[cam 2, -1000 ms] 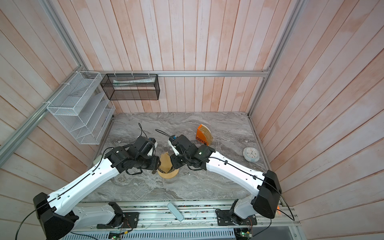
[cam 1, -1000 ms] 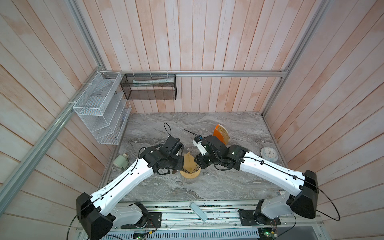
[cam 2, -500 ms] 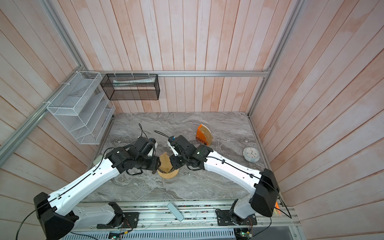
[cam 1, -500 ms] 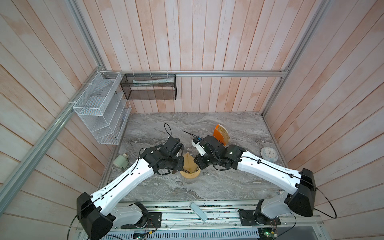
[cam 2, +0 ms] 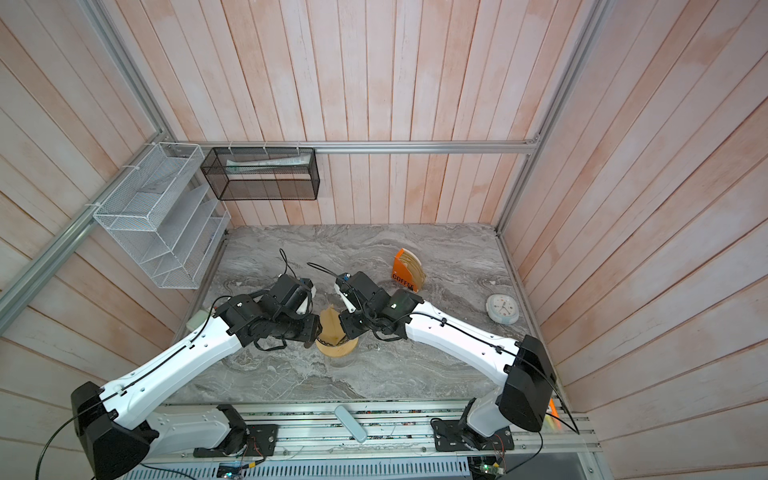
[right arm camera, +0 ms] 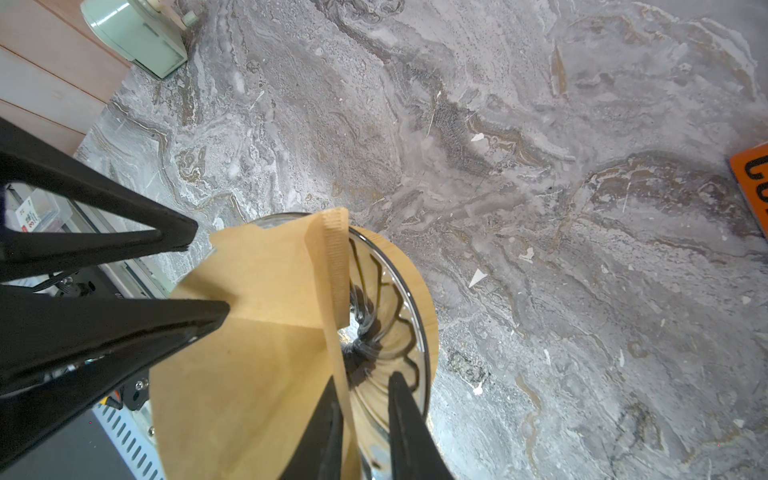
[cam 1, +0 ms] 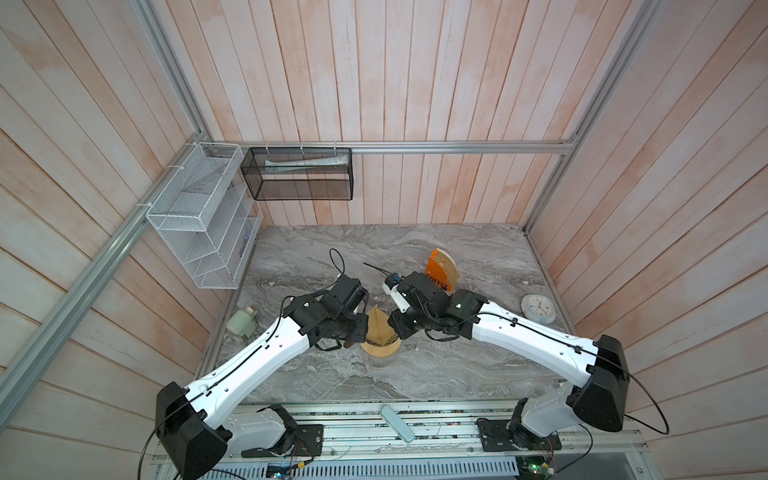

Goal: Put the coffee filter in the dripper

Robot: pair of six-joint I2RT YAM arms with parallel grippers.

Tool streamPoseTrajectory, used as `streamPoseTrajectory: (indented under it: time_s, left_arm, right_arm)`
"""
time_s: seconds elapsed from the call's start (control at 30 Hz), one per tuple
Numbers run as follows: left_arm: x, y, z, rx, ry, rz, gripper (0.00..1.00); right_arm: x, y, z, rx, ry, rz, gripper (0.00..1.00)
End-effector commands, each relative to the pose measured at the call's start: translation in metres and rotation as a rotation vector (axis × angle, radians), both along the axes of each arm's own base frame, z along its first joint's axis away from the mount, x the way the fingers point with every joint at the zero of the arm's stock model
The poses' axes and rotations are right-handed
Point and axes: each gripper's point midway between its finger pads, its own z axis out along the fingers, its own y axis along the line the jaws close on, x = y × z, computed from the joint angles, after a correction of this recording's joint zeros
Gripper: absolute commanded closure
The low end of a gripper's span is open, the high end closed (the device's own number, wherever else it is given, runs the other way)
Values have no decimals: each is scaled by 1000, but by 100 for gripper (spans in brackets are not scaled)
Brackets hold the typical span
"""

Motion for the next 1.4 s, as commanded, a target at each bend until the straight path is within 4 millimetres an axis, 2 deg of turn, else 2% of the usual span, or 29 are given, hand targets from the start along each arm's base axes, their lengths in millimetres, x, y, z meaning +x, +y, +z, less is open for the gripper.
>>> streamPoseTrajectory:
  time_s: [0.0,0.2,0.4,0.63,1.13,1.37]
  left_arm:
    - [3,0,0,-1,-8,-2,49]
    - [5,-4,23,-51,-48,-3,45]
    - [4,-7,33,-80,-58,-6,44]
    - [2,-10,44,-118,-70,-11,44]
    - [-1,-15,39,-133,-44,-31,69]
    - [-1,-17,36,-138,-40,-39,73]
  right_arm:
    - [0,-3,-2,-39,-8,4,78]
    - [-1,-1,22,19,-25,-3,69]
    - [-4,2,37,68,-28,2,68]
    - [-6,1,41,82,-26,2,69]
    - [1,-4,28,69,-18,-16,84]
    - [2,-5,23,60,-8,-21,87]
